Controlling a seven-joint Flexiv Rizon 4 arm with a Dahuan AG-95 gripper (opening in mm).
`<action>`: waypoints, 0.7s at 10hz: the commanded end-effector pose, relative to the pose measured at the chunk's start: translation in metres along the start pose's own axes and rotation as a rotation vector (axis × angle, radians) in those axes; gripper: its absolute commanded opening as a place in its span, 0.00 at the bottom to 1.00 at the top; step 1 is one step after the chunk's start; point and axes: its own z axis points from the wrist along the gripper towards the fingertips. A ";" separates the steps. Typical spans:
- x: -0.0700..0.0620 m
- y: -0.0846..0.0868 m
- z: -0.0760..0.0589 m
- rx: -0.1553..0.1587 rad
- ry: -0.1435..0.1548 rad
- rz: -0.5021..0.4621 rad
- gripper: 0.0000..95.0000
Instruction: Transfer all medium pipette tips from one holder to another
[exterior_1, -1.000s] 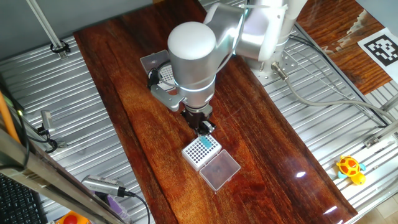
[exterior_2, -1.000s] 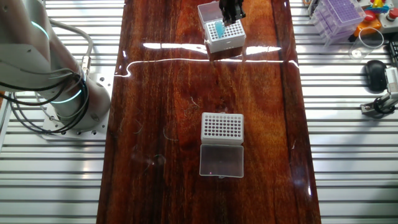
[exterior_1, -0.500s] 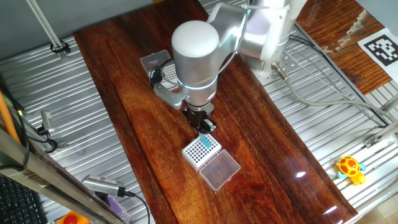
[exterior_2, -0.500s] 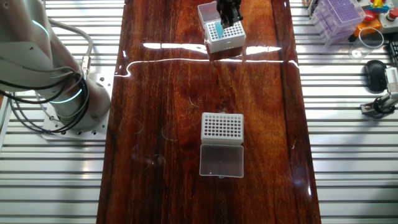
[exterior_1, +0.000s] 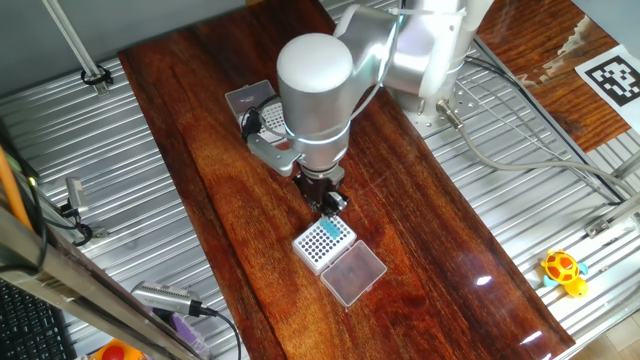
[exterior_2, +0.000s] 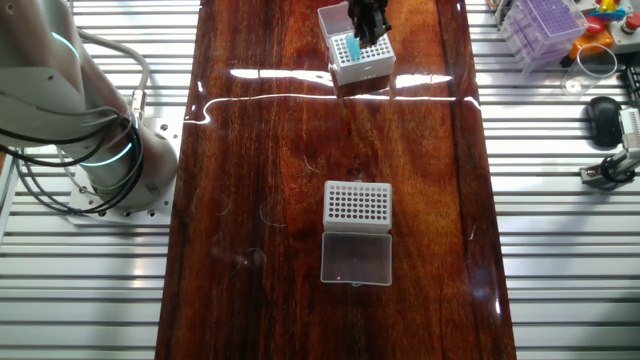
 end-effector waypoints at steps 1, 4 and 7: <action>0.007 -0.011 0.000 0.002 -0.001 -0.025 0.20; 0.041 -0.070 -0.007 -0.003 0.011 -0.142 0.20; 0.094 -0.137 -0.014 0.003 0.029 -0.249 0.20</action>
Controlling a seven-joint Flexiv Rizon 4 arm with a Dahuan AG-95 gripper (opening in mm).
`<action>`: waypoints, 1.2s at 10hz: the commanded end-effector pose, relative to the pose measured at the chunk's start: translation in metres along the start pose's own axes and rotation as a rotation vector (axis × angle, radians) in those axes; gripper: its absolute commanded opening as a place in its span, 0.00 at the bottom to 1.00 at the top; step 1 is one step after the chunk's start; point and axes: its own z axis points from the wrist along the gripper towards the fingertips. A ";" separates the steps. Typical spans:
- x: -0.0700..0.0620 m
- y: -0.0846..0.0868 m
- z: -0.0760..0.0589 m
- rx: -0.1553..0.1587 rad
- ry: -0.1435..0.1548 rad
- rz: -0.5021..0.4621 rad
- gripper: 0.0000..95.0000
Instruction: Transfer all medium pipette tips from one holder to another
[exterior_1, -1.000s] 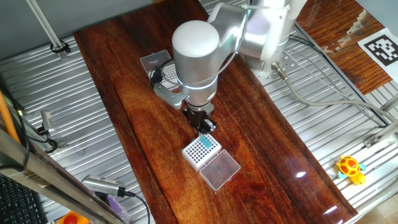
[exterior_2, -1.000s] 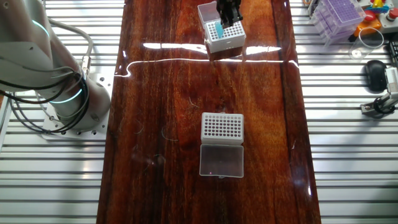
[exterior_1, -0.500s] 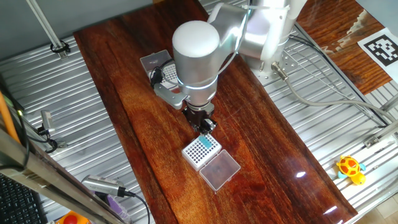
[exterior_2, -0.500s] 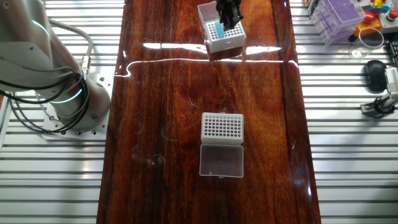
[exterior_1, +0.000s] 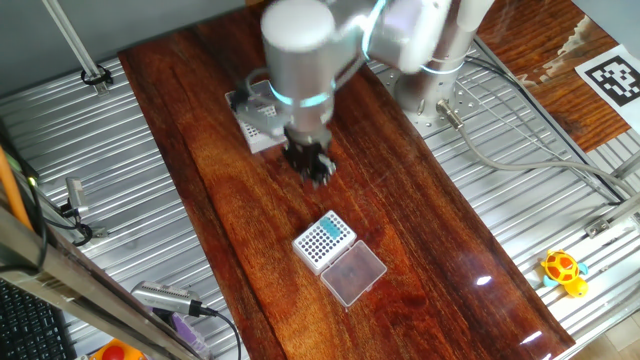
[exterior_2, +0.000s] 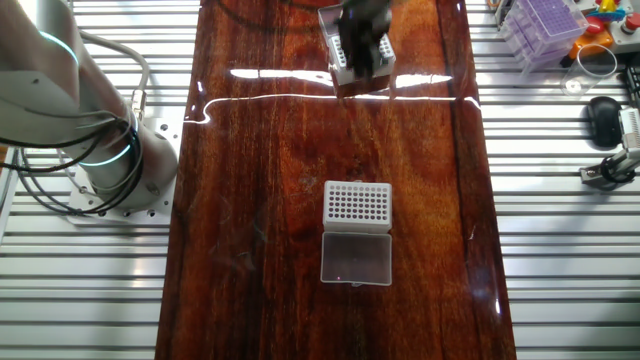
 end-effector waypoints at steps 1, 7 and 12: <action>0.046 -0.041 -0.004 0.007 0.017 -0.060 0.20; 0.046 -0.050 0.001 0.020 -0.006 0.093 0.20; 0.013 -0.129 0.029 0.046 0.001 -0.044 0.20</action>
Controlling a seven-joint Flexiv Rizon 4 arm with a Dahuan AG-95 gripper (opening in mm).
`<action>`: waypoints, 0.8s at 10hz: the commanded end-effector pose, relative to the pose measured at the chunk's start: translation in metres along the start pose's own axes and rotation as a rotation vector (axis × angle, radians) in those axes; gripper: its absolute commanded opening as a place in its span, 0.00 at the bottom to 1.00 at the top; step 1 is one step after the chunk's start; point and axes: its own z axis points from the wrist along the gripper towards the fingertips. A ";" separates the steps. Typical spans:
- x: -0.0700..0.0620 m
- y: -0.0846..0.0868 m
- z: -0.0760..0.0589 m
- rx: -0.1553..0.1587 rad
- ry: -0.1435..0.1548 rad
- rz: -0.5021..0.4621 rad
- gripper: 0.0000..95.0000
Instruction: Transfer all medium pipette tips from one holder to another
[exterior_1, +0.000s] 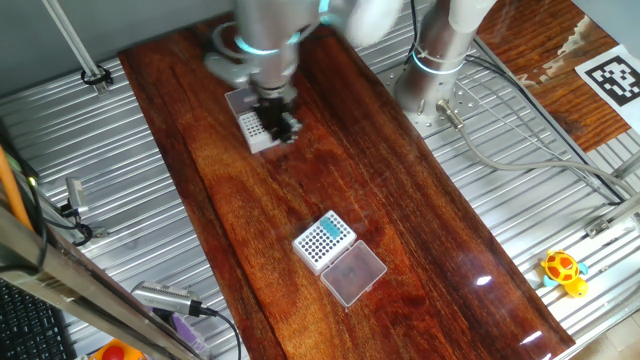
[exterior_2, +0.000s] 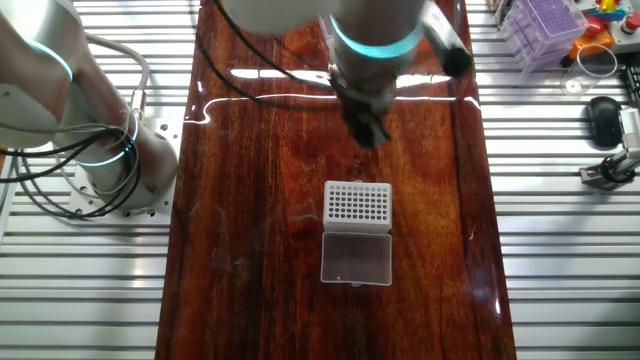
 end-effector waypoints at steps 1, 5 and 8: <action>-0.023 -0.017 0.019 0.016 0.024 -0.148 0.20; -0.023 -0.017 0.021 0.021 0.029 -0.144 0.20; -0.023 -0.016 0.020 0.017 0.027 -0.150 0.20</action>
